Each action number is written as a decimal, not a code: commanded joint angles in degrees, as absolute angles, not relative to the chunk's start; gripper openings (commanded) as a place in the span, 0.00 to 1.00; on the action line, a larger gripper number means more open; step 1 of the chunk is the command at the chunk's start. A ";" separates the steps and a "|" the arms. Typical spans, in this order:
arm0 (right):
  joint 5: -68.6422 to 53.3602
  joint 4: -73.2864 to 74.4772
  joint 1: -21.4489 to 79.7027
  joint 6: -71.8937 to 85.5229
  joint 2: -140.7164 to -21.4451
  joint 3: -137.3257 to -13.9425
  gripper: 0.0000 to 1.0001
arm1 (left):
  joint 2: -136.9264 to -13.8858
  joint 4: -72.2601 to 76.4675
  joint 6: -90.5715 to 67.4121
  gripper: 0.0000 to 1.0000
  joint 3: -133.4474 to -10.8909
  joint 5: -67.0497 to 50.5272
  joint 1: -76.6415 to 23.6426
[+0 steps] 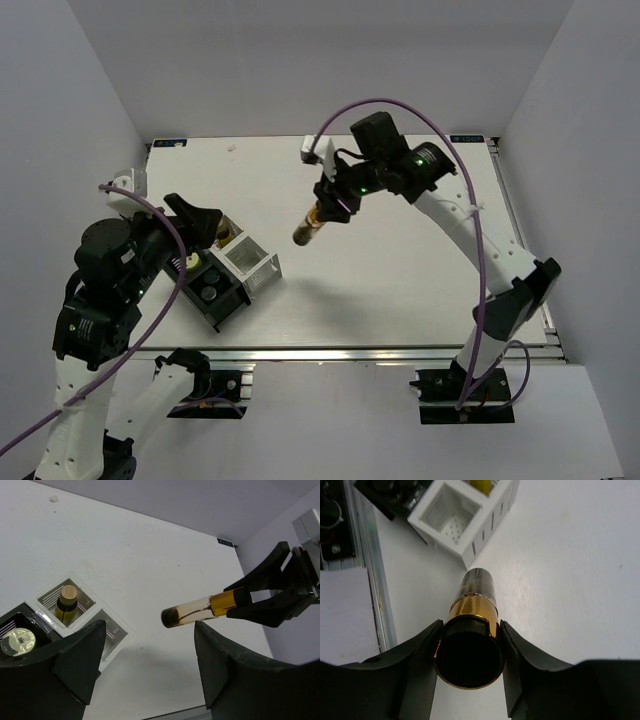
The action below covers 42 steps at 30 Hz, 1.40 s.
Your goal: Organize the condiment bottles
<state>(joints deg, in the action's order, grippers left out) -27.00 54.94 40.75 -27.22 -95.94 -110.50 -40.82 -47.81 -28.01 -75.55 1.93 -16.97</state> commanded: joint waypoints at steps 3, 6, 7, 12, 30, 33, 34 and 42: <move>-29.97 49.93 46.39 -21.80 -103.16 -124.51 0.00 | -38.06 -48.43 -29.62 0.81 -75.94 5.18 -16.79; -29.18 47.91 48.60 -20.83 -106.17 -127.34 0.00 | -36.83 -49.13 -30.23 0.81 -75.59 5.62 -16.79; -29.27 47.47 48.95 -20.57 -106.78 -127.79 0.00 | -36.57 -49.30 -30.32 0.82 -75.50 5.71 -16.87; -29.18 46.41 51.50 -20.13 -110.04 -129.55 0.00 | -35.07 -50.71 -30.76 0.82 -75.06 6.85 -16.79; -22.68 44.83 55.90 -23.11 -116.90 -128.68 0.00 | -29.89 -54.67 -32.08 0.84 -73.74 9.23 -16.87; -22.15 43.43 56.16 -24.60 -115.93 -124.56 0.00 | -29.18 -54.58 -32.26 0.84 -72.87 9.14 -16.79; -21.97 43.16 56.60 -25.04 -115.84 -123.76 0.00 | -29.18 -54.23 -32.34 0.84 -72.60 9.14 -16.79; -20.66 41.92 58.18 -26.01 -118.56 -122.34 0.00 | -29.53 -53.70 -32.61 0.85 -72.51 7.82 -16.87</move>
